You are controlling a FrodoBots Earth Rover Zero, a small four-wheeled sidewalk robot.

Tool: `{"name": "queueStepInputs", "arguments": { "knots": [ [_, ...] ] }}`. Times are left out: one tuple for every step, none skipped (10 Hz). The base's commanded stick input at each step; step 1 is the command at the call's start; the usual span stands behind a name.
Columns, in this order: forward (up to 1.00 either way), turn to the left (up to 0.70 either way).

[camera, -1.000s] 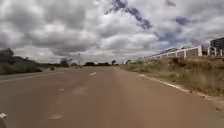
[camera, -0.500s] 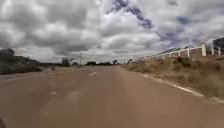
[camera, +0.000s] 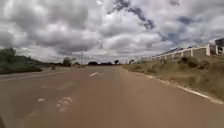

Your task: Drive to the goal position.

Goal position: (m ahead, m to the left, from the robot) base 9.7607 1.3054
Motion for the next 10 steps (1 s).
{"name": "queueStepInputs", "arguments": {
  "knots": [
    [0.85, 0.0],
    [0.85, 0.0],
    [0.85, 0.0],
    [0.85, 0.0],
    [0.85, 0.0],
    [0.85, 0.0],
    [0.85, 0.0],
    [0.85, 0.0],
    [0.85, 0.0],
    [0.85, 0.0]
  ]
}}
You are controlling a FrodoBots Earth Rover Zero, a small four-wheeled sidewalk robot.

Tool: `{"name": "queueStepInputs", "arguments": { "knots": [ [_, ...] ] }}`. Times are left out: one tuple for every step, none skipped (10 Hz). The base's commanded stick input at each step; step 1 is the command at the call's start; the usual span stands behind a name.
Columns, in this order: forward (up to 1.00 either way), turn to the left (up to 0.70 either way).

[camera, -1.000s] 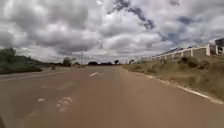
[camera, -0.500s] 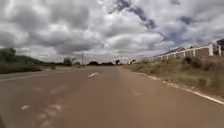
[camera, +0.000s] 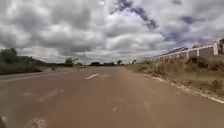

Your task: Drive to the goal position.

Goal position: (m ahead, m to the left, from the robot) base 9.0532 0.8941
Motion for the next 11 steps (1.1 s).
{"name": "queueStepInputs", "arguments": {
  "knots": [
    [0.85, 0.0],
    [0.85, 0.0],
    [0.85, 0.0],
    [0.85, 0.0],
    [0.85, 0.0],
    [0.85, 0.0],
    [0.85, 0.0],
    [0.85, 0.0],
    [0.85, 0.0],
    [0.85, 0.0],
    [0.85, 0.0]
  ]
}}
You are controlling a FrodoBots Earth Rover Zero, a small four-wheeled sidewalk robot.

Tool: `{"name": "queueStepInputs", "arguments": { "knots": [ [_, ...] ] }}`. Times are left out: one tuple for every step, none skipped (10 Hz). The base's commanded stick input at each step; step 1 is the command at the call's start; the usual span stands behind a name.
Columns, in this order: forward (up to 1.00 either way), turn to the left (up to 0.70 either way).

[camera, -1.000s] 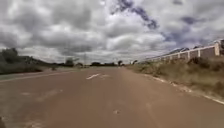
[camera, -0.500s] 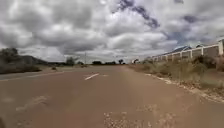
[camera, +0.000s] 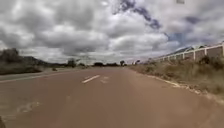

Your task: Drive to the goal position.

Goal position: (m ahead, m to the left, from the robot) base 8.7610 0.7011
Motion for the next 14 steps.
{"name": "queueStepInputs", "arguments": {
  "knots": [
    [0.85, 0.0],
    [0.85, 0.0],
    [0.85, 0.0],
    [0.85, 0.0],
    [0.85, 0.0],
    [0.85, 0.0],
    [0.85, 0.0],
    [0.85, 0.0],
    [0.85, 0.0],
    [0.85, -0.02],
    [0.85, -0.1],
    [0.85, -0.34],
    [0.85, -0.34],
    [0.85, -0.34]
  ]
}}
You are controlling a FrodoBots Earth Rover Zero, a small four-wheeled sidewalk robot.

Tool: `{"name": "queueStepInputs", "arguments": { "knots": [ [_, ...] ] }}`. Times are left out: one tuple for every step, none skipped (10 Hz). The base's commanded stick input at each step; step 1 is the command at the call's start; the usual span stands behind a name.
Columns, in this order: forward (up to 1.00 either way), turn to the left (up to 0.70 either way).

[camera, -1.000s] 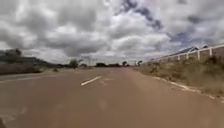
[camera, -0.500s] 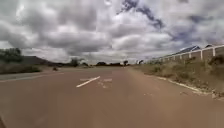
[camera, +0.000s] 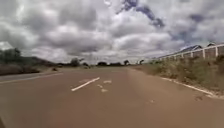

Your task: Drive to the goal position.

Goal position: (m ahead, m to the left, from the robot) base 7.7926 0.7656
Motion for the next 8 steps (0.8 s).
{"name": "queueStepInputs", "arguments": {
  "knots": [
    [0.85, -0.34],
    [0.85, -0.34],
    [0.85, -0.1],
    [0.85, 0.0],
    [0.85, 0.0],
    [0.85, 0.0],
    [0.85, 0.0],
    [0.85, 0.0]
  ]
}}
